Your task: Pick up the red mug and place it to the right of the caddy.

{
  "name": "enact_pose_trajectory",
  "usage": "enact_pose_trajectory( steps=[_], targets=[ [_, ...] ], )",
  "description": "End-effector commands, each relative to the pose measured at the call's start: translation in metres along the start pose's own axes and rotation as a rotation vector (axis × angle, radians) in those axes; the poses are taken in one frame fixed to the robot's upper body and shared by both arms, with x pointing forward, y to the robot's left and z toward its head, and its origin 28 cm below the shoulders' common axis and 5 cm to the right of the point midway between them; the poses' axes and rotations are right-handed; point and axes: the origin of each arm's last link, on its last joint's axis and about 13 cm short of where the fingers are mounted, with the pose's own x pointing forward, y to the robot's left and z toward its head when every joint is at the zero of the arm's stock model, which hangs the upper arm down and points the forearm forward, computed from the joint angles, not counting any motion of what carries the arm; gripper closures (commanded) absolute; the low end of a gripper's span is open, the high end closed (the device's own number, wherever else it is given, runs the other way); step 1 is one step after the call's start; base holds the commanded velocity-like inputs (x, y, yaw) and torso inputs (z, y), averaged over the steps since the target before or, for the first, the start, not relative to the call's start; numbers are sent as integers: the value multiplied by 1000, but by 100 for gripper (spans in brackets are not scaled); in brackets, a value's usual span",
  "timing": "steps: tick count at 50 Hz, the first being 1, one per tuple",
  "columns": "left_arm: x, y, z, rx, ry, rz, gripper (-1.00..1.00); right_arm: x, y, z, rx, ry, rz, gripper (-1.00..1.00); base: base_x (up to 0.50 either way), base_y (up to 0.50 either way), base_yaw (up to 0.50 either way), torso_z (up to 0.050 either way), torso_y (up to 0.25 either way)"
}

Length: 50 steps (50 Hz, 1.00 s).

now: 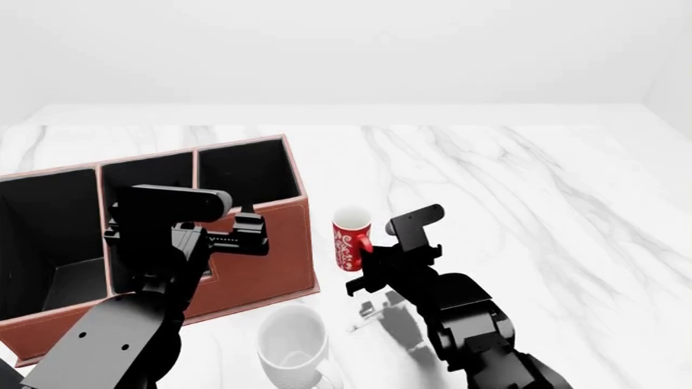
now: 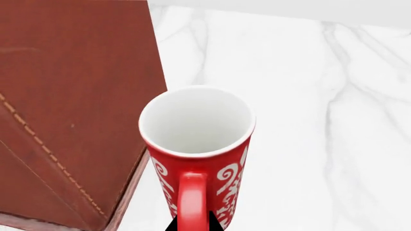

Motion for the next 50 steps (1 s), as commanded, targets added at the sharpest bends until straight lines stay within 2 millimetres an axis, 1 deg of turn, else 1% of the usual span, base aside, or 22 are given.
enact_pose_trajectory(
  steps=[1, 16, 17, 29, 32, 34, 35, 37, 38, 41, 42, 43, 48, 49, 50],
  targets=[
    [-1, 0, 0, -1, -1, -1, -100, 3, 0, 2, -24, 25, -4, 100, 0, 0, 0, 0, 10],
    [-2, 1, 0, -4, -1, 3, -100, 2, 0, 0, -12, 40, -27, 100, 0, 0, 0, 0, 0],
    [-2, 1, 0, -5, -2, 3, -100, 2, 0, 1, -10, 45, -26, -100, 0, 0, 0, 0, 0],
    [-2, 1, 0, -3, -2, 3, -100, -2, -6, -3, 19, 47, -32, -100, 0, 0, 0, 0, 0],
    [-2, 1, 1, -3, -3, 3, -100, -3, -9, -6, 29, 46, -41, -100, 0, 0, 0, 0, 0],
    [-2, 1, 1, -2, -2, 3, -100, -9, -9, -9, 33, 43, -52, -100, 0, 0, 0, 0, 0],
    [-2, 2, 2, -2, -3, 4, -100, -19, -11, -19, 58, 80, -70, -100, 0, 0, 0, 0, 0],
    [-2, 2, 2, -2, -4, 6, -100, -30, -4, -11, 47, 25, -54, -100, 0, 0, 0, 0, 0],
    [-2, 2, 2, -1, -3, 6, -100, -42, -3, -11, 69, 4, -50, -100, 0, 0, 0, 0, 0],
    [-2, 2, 2, 0, -3, 6, -100, -62, -2, -10, 77, -42, -38, -100, 0, 0, 0, 0, 0],
    [-1, 2, 2, 0, -3, 6, -100, -67, -2, -9, 74, -60, -41, -100, 0, 0, 0, 0, 0],
    [-1, 2, 3, 0, -4, 6, -100, -82, -3, -5, 104, -94, -29, -100, 0, 0, 0, 0, 0],
    [-1, 2, 4, 5, -7, 6, -100, -114, -6, 1, 94, -151, -34, -100, 0, 0, 0, 0, 0],
    [-2, 2, 4, 6, -8, 8, -100, -125, -7, 3, 100, -175, -35, -100, 0, 0, 0, 0, 0],
    [-2, 2, 4, 6, -8, 8, -100, -129, -8, 3, 98, -187, -39, -100, 0, 0, 0, 0, 0]
  ],
)
